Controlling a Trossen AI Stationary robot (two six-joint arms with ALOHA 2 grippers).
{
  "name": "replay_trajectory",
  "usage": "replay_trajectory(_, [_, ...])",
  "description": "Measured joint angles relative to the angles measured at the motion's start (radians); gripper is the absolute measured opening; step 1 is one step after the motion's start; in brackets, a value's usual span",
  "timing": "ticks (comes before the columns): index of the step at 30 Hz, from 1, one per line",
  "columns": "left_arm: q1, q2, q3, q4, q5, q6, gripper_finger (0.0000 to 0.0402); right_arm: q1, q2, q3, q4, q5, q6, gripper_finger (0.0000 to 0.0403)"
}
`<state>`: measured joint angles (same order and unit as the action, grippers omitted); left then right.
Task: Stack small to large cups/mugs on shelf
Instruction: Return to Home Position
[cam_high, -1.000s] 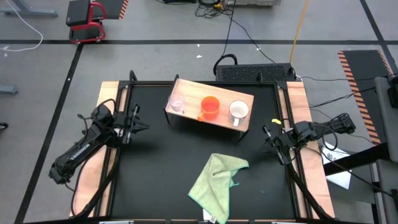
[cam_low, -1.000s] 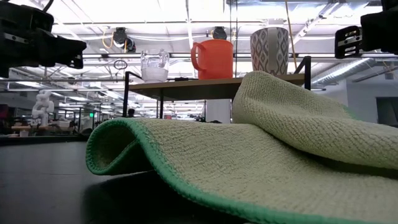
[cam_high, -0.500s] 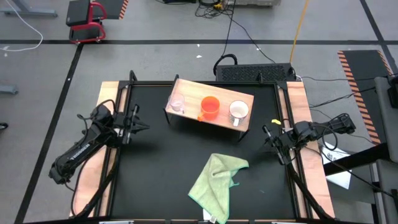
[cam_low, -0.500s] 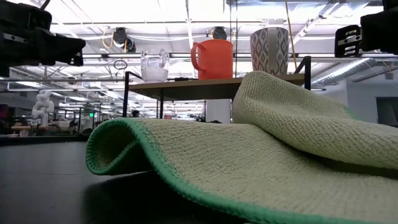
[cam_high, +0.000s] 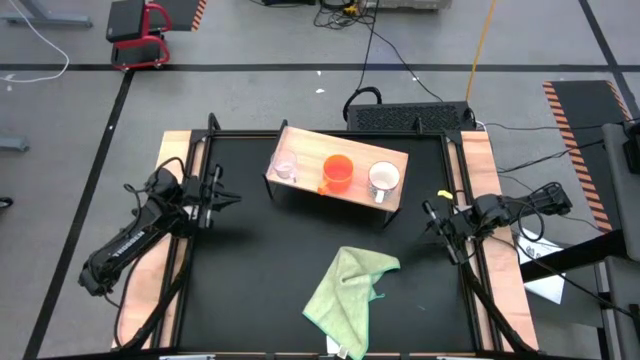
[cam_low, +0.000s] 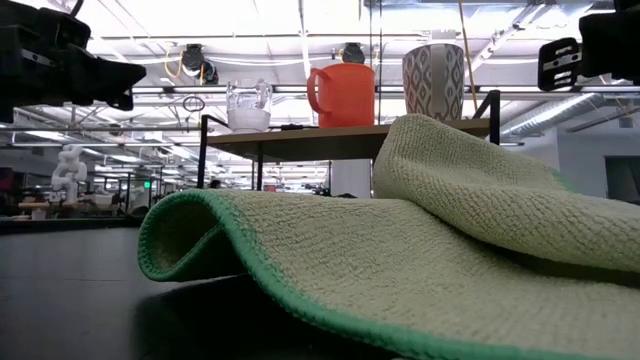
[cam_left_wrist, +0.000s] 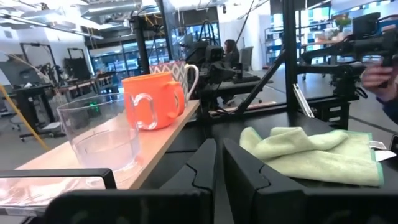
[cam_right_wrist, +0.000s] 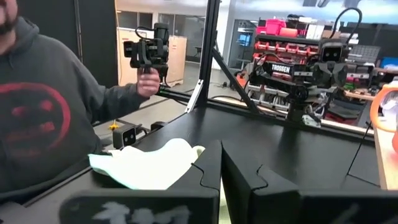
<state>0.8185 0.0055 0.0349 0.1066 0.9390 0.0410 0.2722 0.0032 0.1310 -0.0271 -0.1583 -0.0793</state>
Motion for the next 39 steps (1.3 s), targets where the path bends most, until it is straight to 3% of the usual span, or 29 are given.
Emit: replay_trajectory(39, [0.000,0.001,0.000,0.001,-0.003,-0.001,0.0031,0.000,0.000,0.000,0.000,0.000,0.014,0.0000])
